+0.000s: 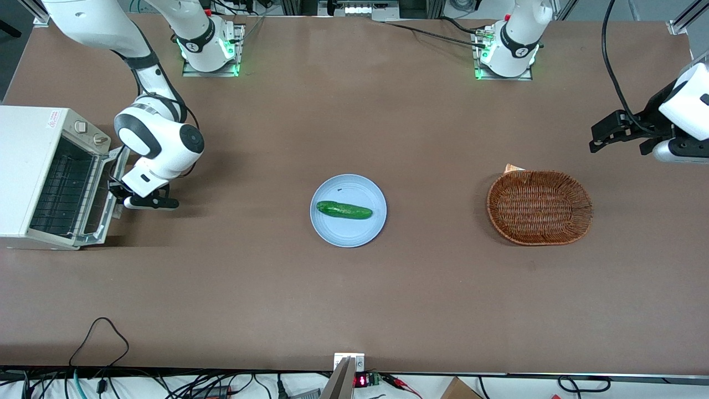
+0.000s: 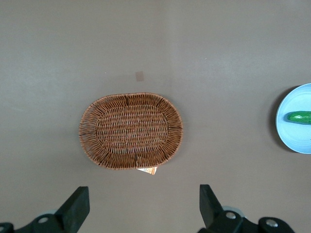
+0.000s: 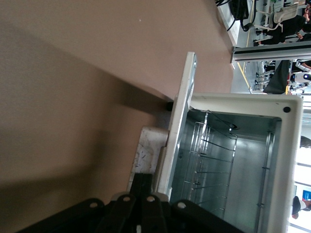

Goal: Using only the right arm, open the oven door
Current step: 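Pull the handle with the right gripper, swinging the door down open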

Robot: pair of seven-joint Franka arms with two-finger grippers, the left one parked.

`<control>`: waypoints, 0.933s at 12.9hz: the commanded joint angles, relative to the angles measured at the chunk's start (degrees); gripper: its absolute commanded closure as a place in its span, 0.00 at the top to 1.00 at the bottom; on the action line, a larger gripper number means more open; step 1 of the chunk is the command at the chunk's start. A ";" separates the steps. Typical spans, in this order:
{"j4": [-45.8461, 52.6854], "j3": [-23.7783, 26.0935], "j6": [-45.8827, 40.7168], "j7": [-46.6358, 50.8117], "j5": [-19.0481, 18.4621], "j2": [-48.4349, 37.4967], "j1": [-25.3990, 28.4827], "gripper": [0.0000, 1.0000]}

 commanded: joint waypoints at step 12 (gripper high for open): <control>2.52 -1.75 -0.49 2.38 -1.00 6.81 -0.97 0.00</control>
